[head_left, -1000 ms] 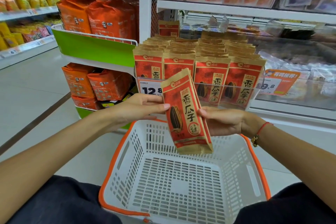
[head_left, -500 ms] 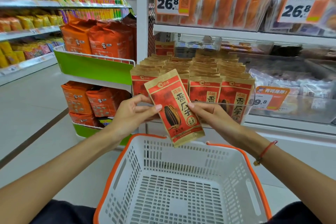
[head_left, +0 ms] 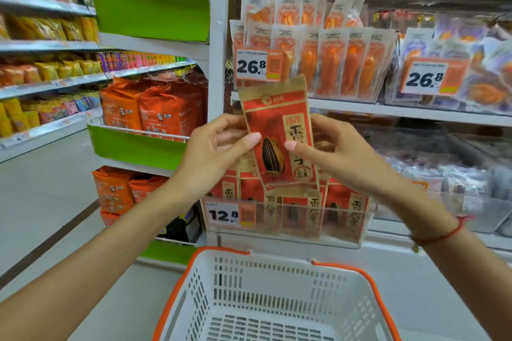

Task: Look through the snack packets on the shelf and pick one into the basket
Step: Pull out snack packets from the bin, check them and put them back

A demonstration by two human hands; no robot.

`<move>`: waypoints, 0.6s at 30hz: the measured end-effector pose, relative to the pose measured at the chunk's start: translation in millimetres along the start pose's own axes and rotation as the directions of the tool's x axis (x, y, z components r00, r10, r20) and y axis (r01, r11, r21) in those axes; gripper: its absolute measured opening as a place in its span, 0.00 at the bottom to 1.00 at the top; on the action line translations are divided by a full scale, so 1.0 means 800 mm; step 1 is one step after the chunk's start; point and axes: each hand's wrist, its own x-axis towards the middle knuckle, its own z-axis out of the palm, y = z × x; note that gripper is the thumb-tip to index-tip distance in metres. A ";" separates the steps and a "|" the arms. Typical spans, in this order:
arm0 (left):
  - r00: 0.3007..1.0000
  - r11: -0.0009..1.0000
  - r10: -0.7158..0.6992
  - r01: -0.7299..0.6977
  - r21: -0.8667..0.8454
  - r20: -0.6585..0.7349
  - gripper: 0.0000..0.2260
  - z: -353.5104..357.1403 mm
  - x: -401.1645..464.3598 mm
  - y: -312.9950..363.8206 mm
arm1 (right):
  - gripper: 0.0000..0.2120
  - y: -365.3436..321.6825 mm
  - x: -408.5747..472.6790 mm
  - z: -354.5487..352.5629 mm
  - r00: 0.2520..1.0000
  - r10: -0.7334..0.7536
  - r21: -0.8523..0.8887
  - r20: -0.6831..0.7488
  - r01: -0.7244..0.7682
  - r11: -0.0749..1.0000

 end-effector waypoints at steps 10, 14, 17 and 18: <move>0.999 0.959 -0.020 0.008 0.284 0.040 0.15 -0.003 0.092 -0.008 | 0.07 0.018 0.074 -0.044 0.988 -0.006 -0.155 -0.152 -0.018 0.988; 0.979 0.803 -0.194 0.120 0.584 0.065 0.20 -0.008 0.126 -0.059 | 0.05 0.072 0.091 -0.037 0.918 0.048 -0.111 -0.393 -0.099 0.989; 0.968 0.655 -0.236 0.090 0.750 0.089 0.18 0.001 0.150 -0.080 | 0.12 0.106 0.100 -0.029 0.894 0.098 -0.124 -0.437 -0.168 0.978; 0.961 0.616 -0.255 0.074 0.785 0.110 0.19 0.004 0.160 -0.086 | 0.13 0.112 0.102 -0.026 0.900 0.097 -0.129 -0.425 -0.166 0.978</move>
